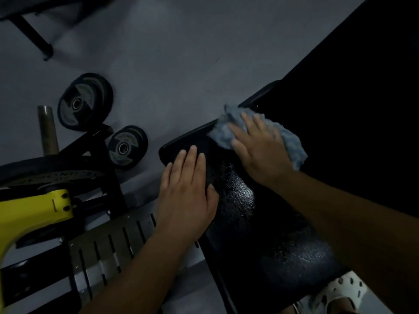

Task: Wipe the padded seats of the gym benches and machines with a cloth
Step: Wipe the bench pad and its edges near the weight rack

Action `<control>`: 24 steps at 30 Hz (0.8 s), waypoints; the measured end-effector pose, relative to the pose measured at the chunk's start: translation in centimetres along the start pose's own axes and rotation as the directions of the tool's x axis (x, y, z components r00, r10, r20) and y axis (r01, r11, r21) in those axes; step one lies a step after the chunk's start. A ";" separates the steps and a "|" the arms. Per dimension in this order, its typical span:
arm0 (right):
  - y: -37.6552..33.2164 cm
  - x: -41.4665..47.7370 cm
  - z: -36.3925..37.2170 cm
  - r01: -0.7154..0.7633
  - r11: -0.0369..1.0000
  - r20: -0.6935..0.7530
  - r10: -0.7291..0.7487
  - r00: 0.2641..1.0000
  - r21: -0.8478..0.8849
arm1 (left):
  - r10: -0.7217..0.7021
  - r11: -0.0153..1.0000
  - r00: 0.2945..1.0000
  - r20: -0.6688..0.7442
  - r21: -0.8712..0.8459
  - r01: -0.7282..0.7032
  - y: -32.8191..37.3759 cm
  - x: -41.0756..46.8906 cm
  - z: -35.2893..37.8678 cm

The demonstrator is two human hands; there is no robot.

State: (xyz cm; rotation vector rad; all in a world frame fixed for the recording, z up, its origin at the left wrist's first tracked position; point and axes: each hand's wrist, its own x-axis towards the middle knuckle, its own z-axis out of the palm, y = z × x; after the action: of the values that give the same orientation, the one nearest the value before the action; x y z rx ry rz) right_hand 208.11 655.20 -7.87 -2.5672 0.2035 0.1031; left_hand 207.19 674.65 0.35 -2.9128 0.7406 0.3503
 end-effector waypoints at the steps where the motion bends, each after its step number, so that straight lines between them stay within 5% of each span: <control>1: -1.4 1.0 0.1 -0.045 0.999 0.005 0.045 0.999 0.010 | 0.000 1.000 1.000 0.000 0.005 0.000 -0.1 0.0 0.1; 7: -1.5 -7.1 0.2 0.313 0.939 0.033 -0.321 0.947 0.145 | -0.042 0.995 0.999 -0.018 -0.094 0.040 -0.4 -0.7 0.1; 13: -4.5 0.9 0.9 0.013 0.998 -0.018 -0.012 1.000 0.067 | -0.145 0.977 0.989 -0.034 -0.165 0.137 -1.4 -2.3 0.3; 19: -4.7 -7.0 0.9 0.388 0.919 0.097 -0.393 0.914 0.070 | -0.196 0.948 0.981 0.009 -0.253 0.192 -1.3 -3.6 0.1; 24: -3.8 -5.5 0.6 0.230 0.973 0.072 -0.232 0.970 0.036 | -0.192 0.925 0.981 0.001 -0.334 0.182 -0.4 -4.2 0.2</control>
State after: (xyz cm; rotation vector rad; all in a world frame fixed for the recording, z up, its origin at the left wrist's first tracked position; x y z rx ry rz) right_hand 203.27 659.32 -5.73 -2.5335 -0.1226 0.1090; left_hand 203.77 676.98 1.21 -3.2796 0.4343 0.4498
